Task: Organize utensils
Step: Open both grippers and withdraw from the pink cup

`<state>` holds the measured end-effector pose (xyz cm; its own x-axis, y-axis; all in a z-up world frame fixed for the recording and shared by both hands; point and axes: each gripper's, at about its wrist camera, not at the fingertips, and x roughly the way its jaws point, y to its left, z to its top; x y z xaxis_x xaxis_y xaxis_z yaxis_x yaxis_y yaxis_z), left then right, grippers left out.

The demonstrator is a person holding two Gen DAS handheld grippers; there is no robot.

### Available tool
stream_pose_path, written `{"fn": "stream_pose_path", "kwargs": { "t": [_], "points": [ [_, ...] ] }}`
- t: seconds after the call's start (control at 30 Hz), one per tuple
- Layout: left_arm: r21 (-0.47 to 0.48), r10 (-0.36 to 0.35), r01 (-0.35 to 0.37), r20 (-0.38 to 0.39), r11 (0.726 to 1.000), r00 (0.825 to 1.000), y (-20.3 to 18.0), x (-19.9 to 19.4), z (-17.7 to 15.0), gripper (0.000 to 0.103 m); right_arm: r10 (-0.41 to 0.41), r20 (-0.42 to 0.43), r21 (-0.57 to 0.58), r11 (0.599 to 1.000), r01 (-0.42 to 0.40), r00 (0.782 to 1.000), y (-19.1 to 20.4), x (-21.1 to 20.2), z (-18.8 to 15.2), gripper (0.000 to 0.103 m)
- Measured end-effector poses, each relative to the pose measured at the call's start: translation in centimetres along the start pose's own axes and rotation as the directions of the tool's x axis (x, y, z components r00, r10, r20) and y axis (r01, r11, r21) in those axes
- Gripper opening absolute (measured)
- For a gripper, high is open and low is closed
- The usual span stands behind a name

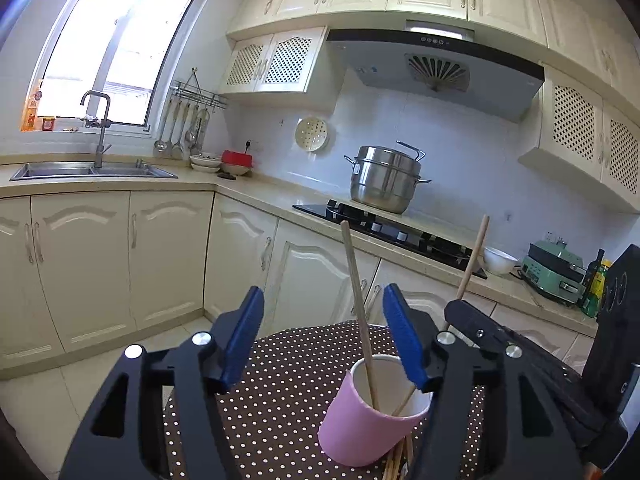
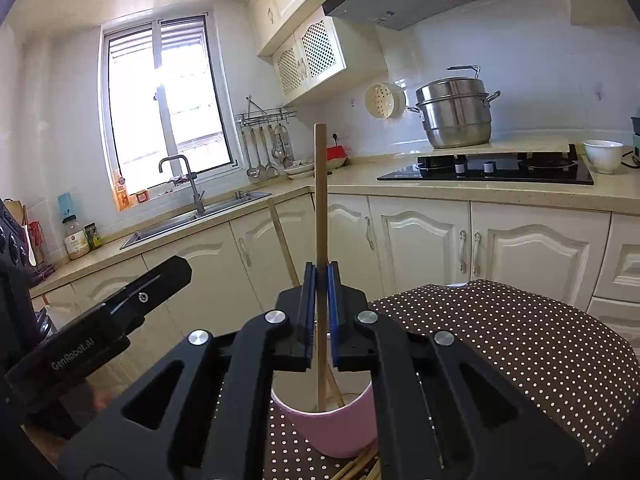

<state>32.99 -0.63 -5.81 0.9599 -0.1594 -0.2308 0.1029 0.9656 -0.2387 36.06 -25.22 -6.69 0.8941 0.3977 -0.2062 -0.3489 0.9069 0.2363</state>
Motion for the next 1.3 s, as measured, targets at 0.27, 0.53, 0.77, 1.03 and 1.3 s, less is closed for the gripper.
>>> {"fn": "stream_pose_path", "kwargs": {
  "t": [0.27,0.53,0.77,1.03,1.3],
  "points": [
    [0.002,-0.005,0.005,-0.031,1.000,0.999,0.7,-1.7,0.0,0.065,-0.027,-0.023,-0.007,1.000,0.027,0.999,0.7,-0.7,-0.6,0.017],
    [0.007,-0.008,0.008,-0.034,1.000,0.999,0.8,-3.8,0.5,0.067,-0.040,0.010,-0.009,0.999,0.040,0.999,1.4,-2.8,-0.4,0.052],
    [0.021,-0.024,0.025,-0.039,0.999,0.999,0.0,-5.3,0.9,0.069,-0.051,0.038,-0.015,0.999,0.051,0.998,1.8,-5.0,0.3,0.067],
    [0.035,-0.059,0.063,-0.115,0.997,0.992,-0.9,-6.0,0.4,0.072,-0.089,0.052,0.002,0.996,0.089,0.995,0.8,-8.1,0.5,0.076],
    [0.059,-0.113,0.140,-0.329,0.988,0.937,-1.5,-4.3,-2.0,0.073,-0.157,-0.011,0.018,0.987,0.158,0.987,-1.2,-10.6,-1.4,0.079]
  ]
}}
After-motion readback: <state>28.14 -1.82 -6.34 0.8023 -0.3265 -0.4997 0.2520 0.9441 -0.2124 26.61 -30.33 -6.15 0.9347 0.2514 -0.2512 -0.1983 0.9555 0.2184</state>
